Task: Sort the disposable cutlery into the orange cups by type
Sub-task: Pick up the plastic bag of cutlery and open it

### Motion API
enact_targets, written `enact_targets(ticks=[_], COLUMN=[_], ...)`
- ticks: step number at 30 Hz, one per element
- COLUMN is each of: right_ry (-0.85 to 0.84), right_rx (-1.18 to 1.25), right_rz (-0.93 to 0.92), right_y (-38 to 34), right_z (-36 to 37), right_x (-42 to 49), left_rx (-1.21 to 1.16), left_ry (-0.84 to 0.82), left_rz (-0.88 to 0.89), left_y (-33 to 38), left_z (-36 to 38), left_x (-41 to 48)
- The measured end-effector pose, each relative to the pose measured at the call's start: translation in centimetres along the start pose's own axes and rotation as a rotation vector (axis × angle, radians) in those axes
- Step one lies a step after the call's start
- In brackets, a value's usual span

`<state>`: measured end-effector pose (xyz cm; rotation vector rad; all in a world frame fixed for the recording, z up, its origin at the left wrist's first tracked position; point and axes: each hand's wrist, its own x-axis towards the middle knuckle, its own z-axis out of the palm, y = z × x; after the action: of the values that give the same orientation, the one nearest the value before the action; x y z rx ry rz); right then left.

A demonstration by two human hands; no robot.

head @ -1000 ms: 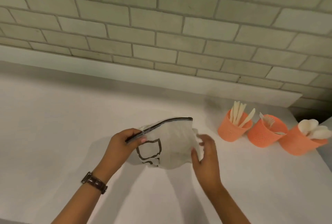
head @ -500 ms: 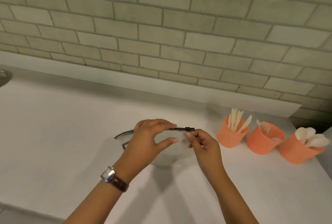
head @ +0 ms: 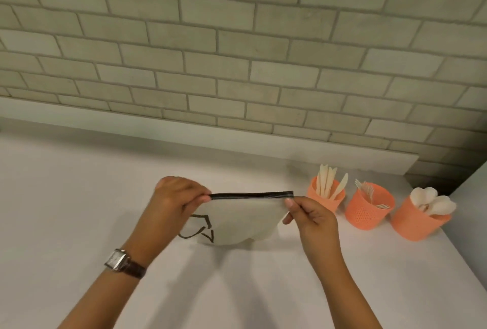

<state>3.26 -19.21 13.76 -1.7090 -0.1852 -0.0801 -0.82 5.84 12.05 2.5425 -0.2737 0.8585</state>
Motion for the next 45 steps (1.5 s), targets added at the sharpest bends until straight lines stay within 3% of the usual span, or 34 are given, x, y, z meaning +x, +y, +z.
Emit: enact_targets(ticks=[3, 6, 12, 16, 21, 25, 29, 32, 35, 37, 41, 43, 45], right_ry=[0.035, 0.040, -0.134, -0.149, -0.232, -0.137, 0.068, 0.065, 0.008, -0.101, -0.401, -0.388, -0.358], right_rx=[0.008, 0.024, 0.123, 0.020, -0.111, -0.212, -0.476, -0.586, -0.335, 0.115, 0.744, 0.895, 0.926], right_rz=[0.027, 0.062, 0.138, 0.058, 0.007, -0.007, -0.228, -0.275, -0.087, 0.198, 0.702, 0.848, 0.940], right_y=[0.4, 0.7, -0.7, -1.2, -1.1, -0.3, 1.1, 1.6, 1.5, 1.2, 1.7, 2.3, 2.8], right_z=[-0.7, -1.5, -2.4, -2.5, -3.2, -3.2, -2.7, -2.6, -2.3, -2.2, -1.6, -0.8, -0.6], right_x=[0.1, 0.6, 0.9, 0.9, 0.7, 0.5, 0.3, 0.2, -0.1, -0.2, -1.0, -1.5, -1.8], left_rx=[0.120, 0.172, -0.045, -0.232, -0.302, -0.186, -0.257, -0.234, -0.041, 0.071, 0.148, -0.013, -0.466], left_ry=[0.007, 0.041, 0.096, 0.027, -0.038, -0.098, -0.083, -0.093, -0.285, -0.430, -0.412, -0.381, -0.281], left_rz=[-0.019, -0.148, -0.368, -0.355, -0.368, -0.335, -0.449, -0.497, -0.553, -0.665, -0.770, -0.824, -0.993], left_y=[-2.1, -2.8, -1.5, -0.5, -1.1, -1.8, -0.6, 0.8, 1.5, 1.6, 1.4, 0.7, 0.3], left_z=[-2.2, -4.0, -4.9, -5.4, -6.5, -6.7, -5.3, -3.9, -2.7, -1.9, -1.0, -0.5, -0.4], left_x=[-1.1, -2.2, -3.2, -2.9, -3.2, -3.5, -3.2, -3.4, -4.3, -5.2, -6.5, -6.8, -6.2])
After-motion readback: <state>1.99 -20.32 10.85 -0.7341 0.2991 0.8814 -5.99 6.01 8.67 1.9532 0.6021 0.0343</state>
